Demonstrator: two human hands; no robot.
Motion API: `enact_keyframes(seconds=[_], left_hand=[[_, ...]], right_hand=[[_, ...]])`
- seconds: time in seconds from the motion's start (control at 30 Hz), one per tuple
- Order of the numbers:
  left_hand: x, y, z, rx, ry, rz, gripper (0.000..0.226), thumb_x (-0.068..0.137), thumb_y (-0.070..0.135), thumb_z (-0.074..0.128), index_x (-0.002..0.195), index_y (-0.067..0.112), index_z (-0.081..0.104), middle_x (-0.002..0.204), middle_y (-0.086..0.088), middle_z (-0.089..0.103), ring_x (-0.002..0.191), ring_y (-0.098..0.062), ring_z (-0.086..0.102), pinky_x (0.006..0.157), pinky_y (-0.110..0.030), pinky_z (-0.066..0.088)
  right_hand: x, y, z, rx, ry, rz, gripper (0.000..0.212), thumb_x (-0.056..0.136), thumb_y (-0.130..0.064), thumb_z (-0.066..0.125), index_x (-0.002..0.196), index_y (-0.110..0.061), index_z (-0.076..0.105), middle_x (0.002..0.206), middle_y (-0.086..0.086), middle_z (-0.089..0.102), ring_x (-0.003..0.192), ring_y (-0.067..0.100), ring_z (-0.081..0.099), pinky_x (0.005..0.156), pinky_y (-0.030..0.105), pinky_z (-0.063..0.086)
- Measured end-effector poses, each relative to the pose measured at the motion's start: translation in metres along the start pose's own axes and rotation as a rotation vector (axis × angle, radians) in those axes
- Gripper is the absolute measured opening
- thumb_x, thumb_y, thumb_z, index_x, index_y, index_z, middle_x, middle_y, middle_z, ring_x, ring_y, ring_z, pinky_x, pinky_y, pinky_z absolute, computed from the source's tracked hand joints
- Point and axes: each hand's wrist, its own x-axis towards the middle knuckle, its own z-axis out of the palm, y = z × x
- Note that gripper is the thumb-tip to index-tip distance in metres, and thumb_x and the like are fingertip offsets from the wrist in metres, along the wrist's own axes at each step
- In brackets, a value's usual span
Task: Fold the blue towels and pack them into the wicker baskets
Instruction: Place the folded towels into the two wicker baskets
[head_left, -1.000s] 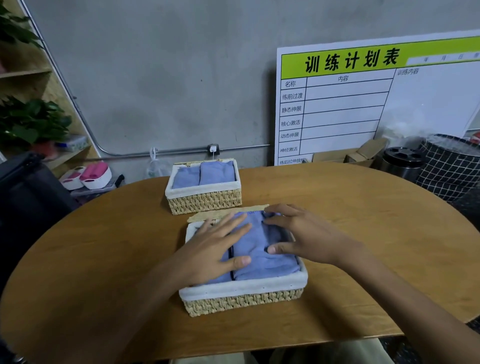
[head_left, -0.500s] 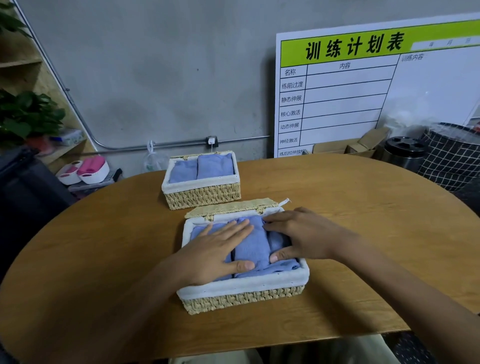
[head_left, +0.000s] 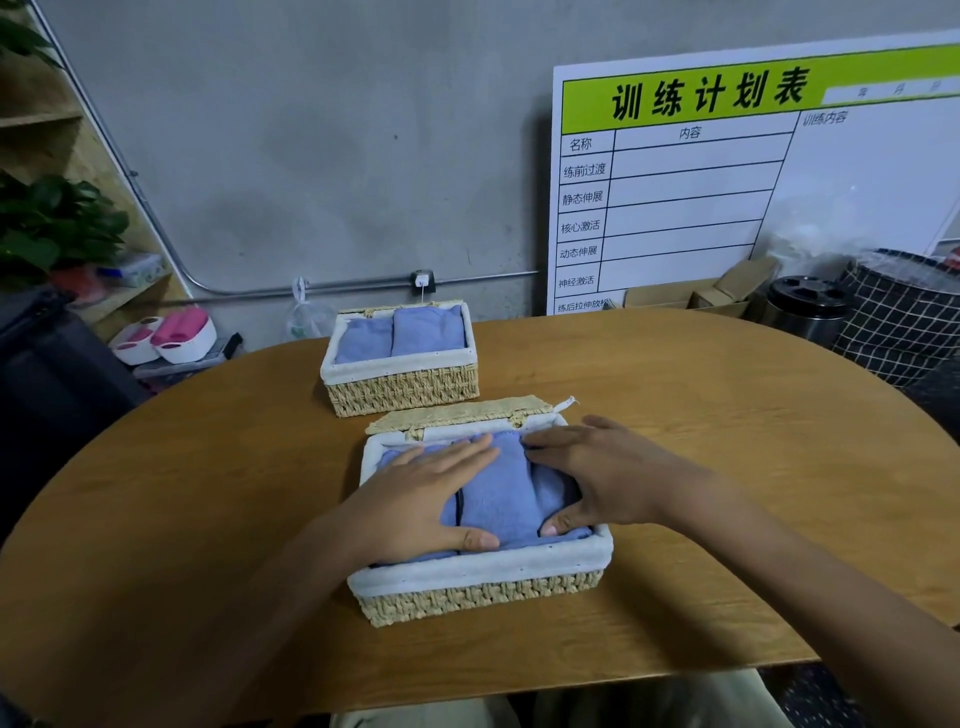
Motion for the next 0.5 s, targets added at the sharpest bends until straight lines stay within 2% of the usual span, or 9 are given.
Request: enact_keyframes(seconds=[0.13,0.27,0.4,0.5], left_hand=[[-0.001,0.001,-0.005,-0.117,-0.012,-0.010,0.097,0.084,0.077,0.052,0.157,0.045,-0.002,0.159,0.033,-0.017,0.143,0.012,-0.010,0.126,-0.039,-0.001],[-0.003,0.002,-0.017,-0.158,-0.032,-0.010,0.099,0.082,0.072,0.060,0.158,0.044,0.002,0.154,0.037,-0.014,0.138,0.014,-0.004,0.125,-0.036,0.003],[-0.003,0.000,-0.009,-0.082,-0.030,-0.003,0.100,0.081,0.079,0.054,0.157,0.046,-0.004,0.156,0.036,-0.020,0.141,0.013,-0.010,0.124,-0.035,-0.001],[-0.001,-0.002,-0.002,-0.022,-0.021,-0.001,0.100,0.082,0.082,0.049,0.157,0.045,-0.008,0.157,0.034,-0.023,0.143,0.011,-0.016,0.124,-0.037,-0.005]], right_hand=[[-0.002,0.004,-0.001,0.054,0.046,-0.041,0.084,0.079,-0.075,0.059,0.145,-0.025,0.047,0.159,-0.009,0.034,0.142,0.011,0.034,0.113,0.035,0.026],[-0.004,0.008,-0.009,0.062,0.028,-0.070,0.075,0.079,-0.071,0.064,0.135,-0.023,0.054,0.150,-0.012,0.042,0.126,0.011,0.044,0.096,0.026,0.029],[0.001,-0.001,-0.008,-0.057,0.017,-0.043,0.078,0.079,-0.065,0.068,0.143,-0.024,0.048,0.158,-0.009,0.033,0.133,0.013,0.039,0.105,0.030,0.026],[0.004,-0.010,-0.005,-0.131,0.010,-0.015,0.079,0.080,-0.062,0.068,0.145,-0.022,0.046,0.158,-0.005,0.033,0.130,0.016,0.042,0.107,0.032,0.027]])
